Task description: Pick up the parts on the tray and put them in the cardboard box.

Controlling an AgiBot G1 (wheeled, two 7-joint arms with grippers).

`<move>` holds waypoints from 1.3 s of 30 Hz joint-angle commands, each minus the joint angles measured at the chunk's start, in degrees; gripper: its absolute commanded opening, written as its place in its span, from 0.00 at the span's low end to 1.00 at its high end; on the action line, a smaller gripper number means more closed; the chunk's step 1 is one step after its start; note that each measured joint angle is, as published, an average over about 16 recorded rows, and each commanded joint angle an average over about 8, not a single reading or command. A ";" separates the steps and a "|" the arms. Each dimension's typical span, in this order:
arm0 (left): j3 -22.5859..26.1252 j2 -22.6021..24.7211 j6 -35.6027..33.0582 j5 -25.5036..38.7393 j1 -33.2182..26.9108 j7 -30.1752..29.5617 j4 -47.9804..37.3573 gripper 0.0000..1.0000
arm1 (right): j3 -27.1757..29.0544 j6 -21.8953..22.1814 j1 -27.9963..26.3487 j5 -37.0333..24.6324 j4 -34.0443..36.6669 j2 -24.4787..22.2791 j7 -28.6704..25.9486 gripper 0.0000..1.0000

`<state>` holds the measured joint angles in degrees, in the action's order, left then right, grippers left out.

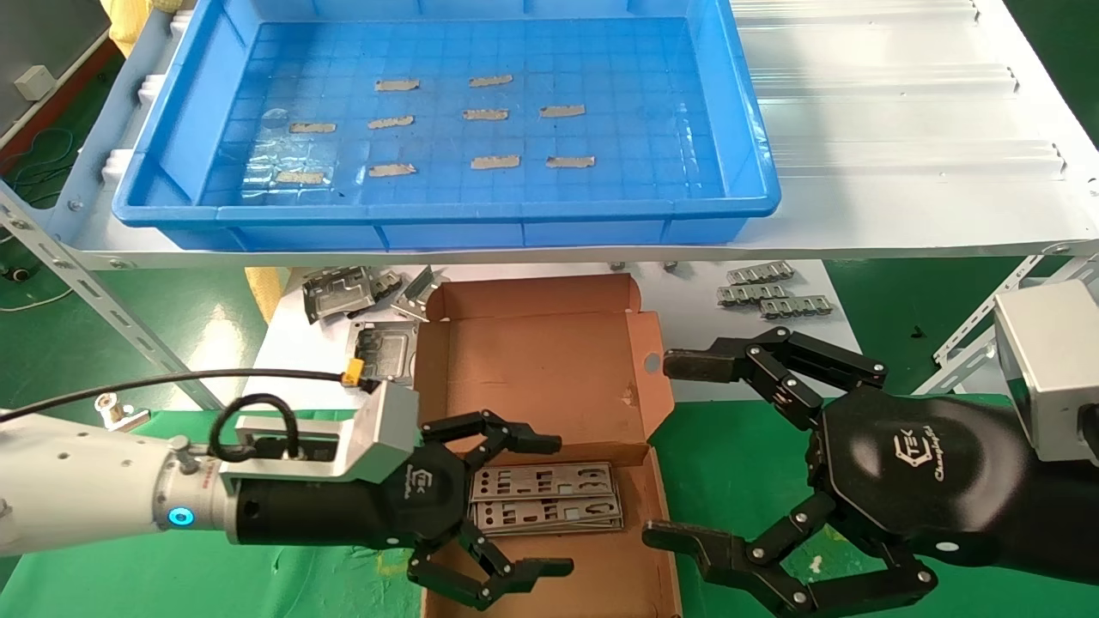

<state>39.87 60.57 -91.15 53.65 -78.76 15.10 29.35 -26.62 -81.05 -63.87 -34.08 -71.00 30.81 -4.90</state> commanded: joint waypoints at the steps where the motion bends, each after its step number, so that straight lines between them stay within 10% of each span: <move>1: -0.92 -0.98 0.21 -0.45 0.66 -0.99 1.70 1.00 | 0.00 0.00 0.00 0.00 0.00 0.00 0.00 1.00; 39: -18.43 -19.75 4.22 -9.11 13.29 -19.98 34.18 1.00 | 0.00 0.00 0.00 0.00 0.00 0.00 0.00 1.00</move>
<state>21.43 40.82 -86.93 44.53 -65.47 -4.89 63.54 -26.62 -81.05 -63.87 -34.08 -71.00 30.81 -4.90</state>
